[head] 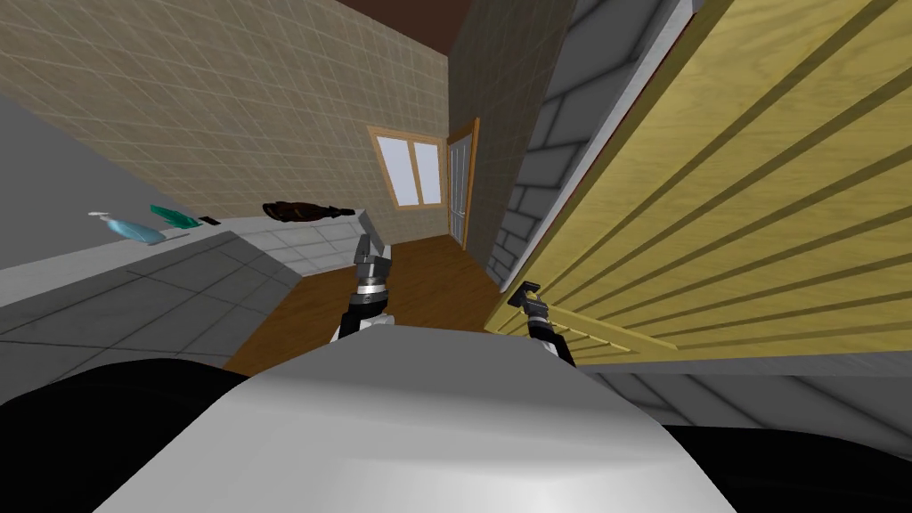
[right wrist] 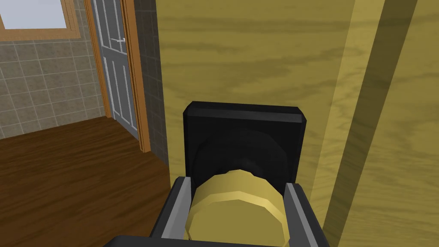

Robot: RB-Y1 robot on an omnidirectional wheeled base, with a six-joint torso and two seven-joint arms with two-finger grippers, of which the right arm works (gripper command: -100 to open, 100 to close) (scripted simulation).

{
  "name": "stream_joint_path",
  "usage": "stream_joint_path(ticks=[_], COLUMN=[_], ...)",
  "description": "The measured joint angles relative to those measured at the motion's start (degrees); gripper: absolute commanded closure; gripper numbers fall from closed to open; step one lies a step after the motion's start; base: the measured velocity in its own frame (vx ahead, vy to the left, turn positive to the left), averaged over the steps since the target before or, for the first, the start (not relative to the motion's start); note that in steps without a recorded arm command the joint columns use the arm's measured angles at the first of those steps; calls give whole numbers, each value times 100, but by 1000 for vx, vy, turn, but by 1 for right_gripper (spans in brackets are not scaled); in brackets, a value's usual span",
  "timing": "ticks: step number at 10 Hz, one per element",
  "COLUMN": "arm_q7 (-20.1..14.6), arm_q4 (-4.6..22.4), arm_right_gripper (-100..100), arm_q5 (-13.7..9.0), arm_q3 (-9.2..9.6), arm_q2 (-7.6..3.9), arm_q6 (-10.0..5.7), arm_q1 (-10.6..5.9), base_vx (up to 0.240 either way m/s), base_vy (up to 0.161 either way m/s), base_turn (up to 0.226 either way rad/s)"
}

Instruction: Pull the door open

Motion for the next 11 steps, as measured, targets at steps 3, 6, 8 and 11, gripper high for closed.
stream_joint_path(ticks=[3, 6, 8, 11], arm_q7=[-145, -211, -295, -430], arm_q4=[-13, -13, -33, -44], arm_right_gripper=[100, 100, 100, 100], arm_q5=[47, 66, 98, 150], arm_q3=[110, 177, 225, 325], arm_q2=[-143, -208, -293, -432], arm_q6=[-70, -82, -140, -217], arm_q1=[24, 51, 54, 98], base_vx=[-198, -136, -209, -214], base_vy=[-18, -30, -25, -29], base_turn=[87, 92, 126, 123])
